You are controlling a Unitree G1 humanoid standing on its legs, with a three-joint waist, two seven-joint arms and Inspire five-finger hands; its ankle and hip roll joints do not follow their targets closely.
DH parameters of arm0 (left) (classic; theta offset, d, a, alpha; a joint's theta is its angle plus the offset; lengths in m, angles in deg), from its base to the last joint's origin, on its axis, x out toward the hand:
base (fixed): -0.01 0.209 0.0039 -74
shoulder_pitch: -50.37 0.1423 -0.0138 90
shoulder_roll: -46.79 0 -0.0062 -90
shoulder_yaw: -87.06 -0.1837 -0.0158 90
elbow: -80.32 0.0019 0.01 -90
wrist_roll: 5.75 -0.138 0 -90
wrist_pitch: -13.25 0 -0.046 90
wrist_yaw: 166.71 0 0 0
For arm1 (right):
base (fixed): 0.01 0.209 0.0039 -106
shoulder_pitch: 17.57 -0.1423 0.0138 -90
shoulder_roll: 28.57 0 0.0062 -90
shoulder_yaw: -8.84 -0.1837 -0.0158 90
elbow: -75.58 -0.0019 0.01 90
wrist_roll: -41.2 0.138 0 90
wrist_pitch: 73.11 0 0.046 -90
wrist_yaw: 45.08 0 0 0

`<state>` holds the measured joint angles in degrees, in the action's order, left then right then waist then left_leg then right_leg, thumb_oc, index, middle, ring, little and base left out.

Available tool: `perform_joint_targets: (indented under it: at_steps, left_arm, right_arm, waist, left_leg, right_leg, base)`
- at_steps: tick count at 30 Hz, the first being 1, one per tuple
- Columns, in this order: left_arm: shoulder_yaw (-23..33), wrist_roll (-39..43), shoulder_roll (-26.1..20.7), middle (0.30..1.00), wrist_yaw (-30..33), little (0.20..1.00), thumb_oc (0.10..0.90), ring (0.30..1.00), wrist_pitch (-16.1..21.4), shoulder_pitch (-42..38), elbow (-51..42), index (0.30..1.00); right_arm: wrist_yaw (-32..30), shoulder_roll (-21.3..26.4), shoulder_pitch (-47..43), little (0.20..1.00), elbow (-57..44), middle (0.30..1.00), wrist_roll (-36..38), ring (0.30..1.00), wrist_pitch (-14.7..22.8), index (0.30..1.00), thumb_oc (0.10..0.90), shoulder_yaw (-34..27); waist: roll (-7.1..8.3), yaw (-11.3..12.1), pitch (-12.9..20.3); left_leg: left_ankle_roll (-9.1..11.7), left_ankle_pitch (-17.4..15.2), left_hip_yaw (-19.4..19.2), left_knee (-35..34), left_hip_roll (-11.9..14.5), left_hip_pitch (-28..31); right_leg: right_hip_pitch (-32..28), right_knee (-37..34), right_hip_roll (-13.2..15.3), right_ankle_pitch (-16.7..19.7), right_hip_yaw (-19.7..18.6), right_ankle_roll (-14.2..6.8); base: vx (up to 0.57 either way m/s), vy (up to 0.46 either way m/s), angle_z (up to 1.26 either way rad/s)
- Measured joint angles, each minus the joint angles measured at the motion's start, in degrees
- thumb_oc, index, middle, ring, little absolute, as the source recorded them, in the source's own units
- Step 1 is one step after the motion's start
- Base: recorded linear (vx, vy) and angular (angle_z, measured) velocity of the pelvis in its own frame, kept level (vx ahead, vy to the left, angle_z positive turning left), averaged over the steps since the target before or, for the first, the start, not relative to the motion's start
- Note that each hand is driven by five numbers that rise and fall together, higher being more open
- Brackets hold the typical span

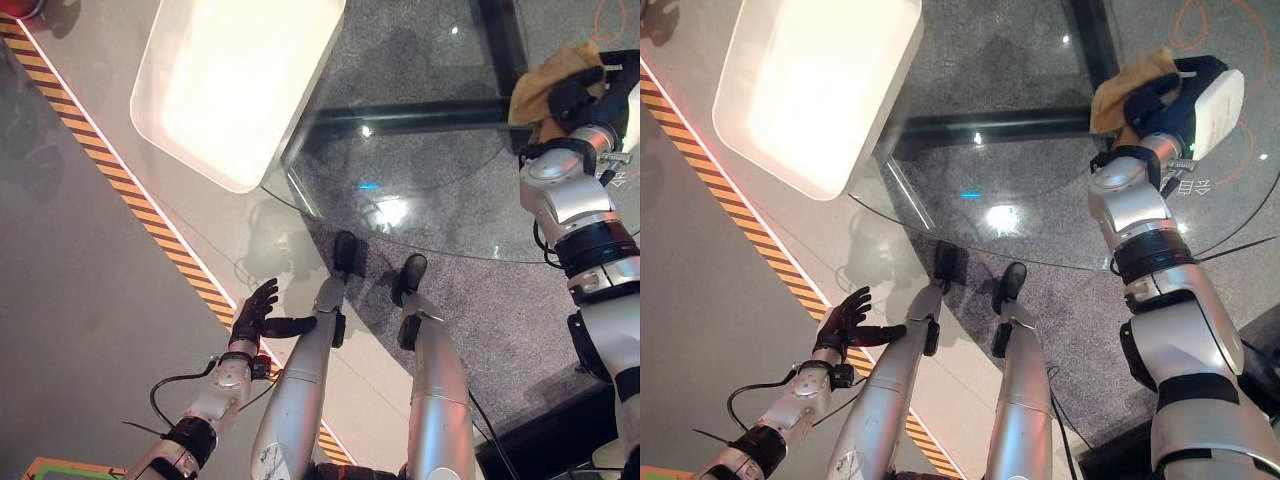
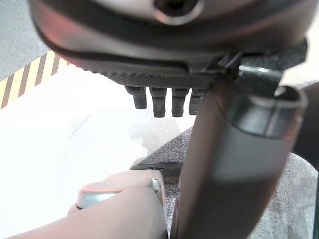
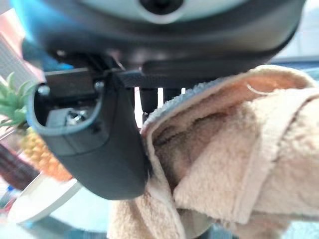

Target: Wipe the table with a cloth and put it in the basket.

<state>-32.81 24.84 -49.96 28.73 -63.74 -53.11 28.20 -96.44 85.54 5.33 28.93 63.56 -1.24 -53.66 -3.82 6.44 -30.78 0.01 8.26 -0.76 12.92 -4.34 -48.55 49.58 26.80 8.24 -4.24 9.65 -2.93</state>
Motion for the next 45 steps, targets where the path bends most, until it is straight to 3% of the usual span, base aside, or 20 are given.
perform_joint_targets:
  at_steps: [7,12,17,25,28,45]
  left_arm:
    - [1.16,-0.09,1.01,0.900,0.00,0.900,0.800,0.900,-0.07,-0.18,0.95,0.900]
    - [1.25,-0.24,1.68,0.900,-0.01,0.900,0.800,0.900,-0.01,0.15,1.51,0.900]
    - [1.28,-0.26,1.70,0.900,-0.02,0.900,0.800,0.900,-0.12,0.10,1.47,0.900]
    - [1.05,-0.94,2.15,0.900,-0.07,0.900,0.800,0.900,-0.52,-0.26,0.84,0.900]
    - [0.52,-1.03,2.22,0.900,-0.08,0.900,0.800,0.900,-0.58,-0.38,0.24,0.900]
    - [0.19,-1.04,2.22,0.900,-0.03,0.900,0.800,0.900,-1.13,-0.66,0.28,0.900]
  right_arm:
    - [4.31,-1.11,-0.52,0.200,-0.04,0.300,-2.28,0.300,-1.13,0.300,0.100,0.83]
    - [10.65,-1.87,-0.23,0.200,-1.22,0.300,-3.42,0.300,-0.67,0.300,0.100,2.21]
    - [21.08,-2.45,0.96,0.200,-7.02,0.300,-1.88,0.300,2.57,0.300,0.100,3.16]
    - [34.91,-10.53,2.99,0.200,-11.44,0.300,0.30,0.300,7.16,0.300,0.100,7.29]
    - [36.41,-11.99,3.35,0.200,-11.52,0.300,0.27,0.300,7.39,0.300,0.100,8.16]
    - [36.82,-12.81,4.70,0.200,-13.19,0.300,0.24,0.300,7.38,0.300,0.100,8.90]
  waist:
    - [-0.27,-0.04,0.12]
    - [-0.54,-0.01,0.34]
    - [-0.60,0.10,0.33]
    - [-0.74,1.94,0.34]
    - [-0.74,2.89,0.34]
    - [-0.72,2.81,0.33]
  left_leg:
    - [0.66,0.03,1.13,0.13,0.35,-0.09]
    - [1.03,-0.17,1.35,0.24,0.68,0.73]
    - [1.29,-0.24,1.44,0.25,1.39,0.74]
    - [2.02,-0.09,2.69,0.11,1.83,0.38]
    - [2.09,-0.11,2.82,0.04,1.75,0.32]
    - [1.83,0.08,3.00,0.06,1.24,0.29]
  right_leg:
    - [-0.39,0.05,-0.22,-0.16,1.23,0.59]
    - [-1.26,-0.01,-0.53,-0.38,1.42,0.95]
    - [-1.26,-0.13,-1.29,-0.29,1.52,1.49]
    - [-1.25,0.00,-1.66,-0.93,2.85,2.42]
    - [-1.22,-0.02,-1.60,-1.01,2.91,2.36]
    - [-1.41,-0.01,-1.16,-1.12,3.11,2.08]
  base:
    - [0.01,0.009,0.04]
    - [0.01,-0.008,-0.01]
    - [0.00,-0.005,-0.02]
    - [0.01,-0.011,0.07]
    - [0.01,0.000,0.02]
    - [0.00,0.000,0.01]
